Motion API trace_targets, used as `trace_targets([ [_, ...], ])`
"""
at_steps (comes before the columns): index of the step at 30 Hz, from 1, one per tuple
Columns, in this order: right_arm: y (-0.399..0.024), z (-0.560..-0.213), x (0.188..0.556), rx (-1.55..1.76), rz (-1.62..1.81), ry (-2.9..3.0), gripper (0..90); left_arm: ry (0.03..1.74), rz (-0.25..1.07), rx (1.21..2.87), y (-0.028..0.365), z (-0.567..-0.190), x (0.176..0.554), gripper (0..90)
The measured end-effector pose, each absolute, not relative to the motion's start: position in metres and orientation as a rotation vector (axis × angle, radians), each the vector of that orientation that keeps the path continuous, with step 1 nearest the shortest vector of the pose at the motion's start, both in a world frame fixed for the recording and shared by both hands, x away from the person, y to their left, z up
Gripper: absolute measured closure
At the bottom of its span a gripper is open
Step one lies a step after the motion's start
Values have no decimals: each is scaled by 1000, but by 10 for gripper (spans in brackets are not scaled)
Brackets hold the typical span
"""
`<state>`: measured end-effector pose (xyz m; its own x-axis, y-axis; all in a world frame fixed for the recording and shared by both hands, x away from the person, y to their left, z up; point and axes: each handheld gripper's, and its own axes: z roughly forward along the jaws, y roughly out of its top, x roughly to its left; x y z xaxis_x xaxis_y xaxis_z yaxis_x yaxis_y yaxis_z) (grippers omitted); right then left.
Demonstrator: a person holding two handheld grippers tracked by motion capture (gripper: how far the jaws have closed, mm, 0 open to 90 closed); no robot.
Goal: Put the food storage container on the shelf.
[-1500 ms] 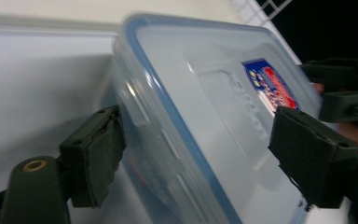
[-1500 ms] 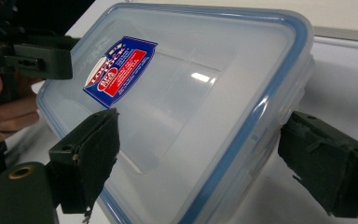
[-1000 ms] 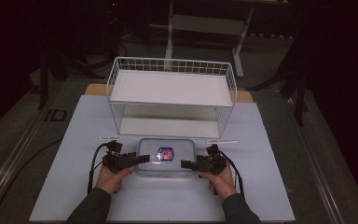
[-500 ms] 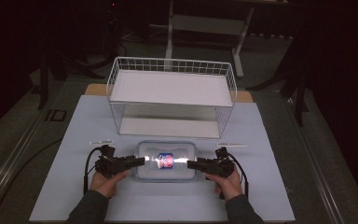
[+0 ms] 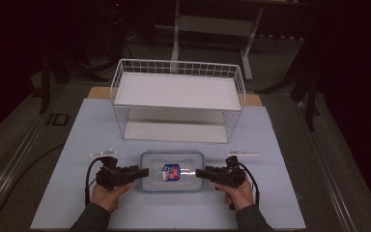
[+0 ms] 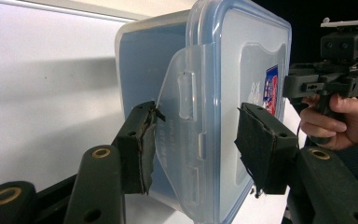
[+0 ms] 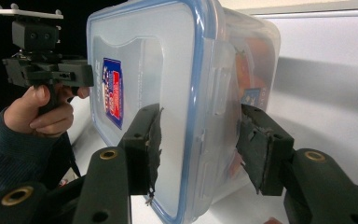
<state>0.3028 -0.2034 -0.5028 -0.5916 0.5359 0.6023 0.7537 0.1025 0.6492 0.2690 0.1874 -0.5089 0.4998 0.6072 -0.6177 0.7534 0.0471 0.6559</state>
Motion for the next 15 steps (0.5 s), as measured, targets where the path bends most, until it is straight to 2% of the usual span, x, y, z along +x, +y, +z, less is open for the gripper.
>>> trace_targets([
  [15, -202, -492, 299, -1279, -1540, -2184, 510, 1166, -128, 1627, 188, -499, 266, 484],
])
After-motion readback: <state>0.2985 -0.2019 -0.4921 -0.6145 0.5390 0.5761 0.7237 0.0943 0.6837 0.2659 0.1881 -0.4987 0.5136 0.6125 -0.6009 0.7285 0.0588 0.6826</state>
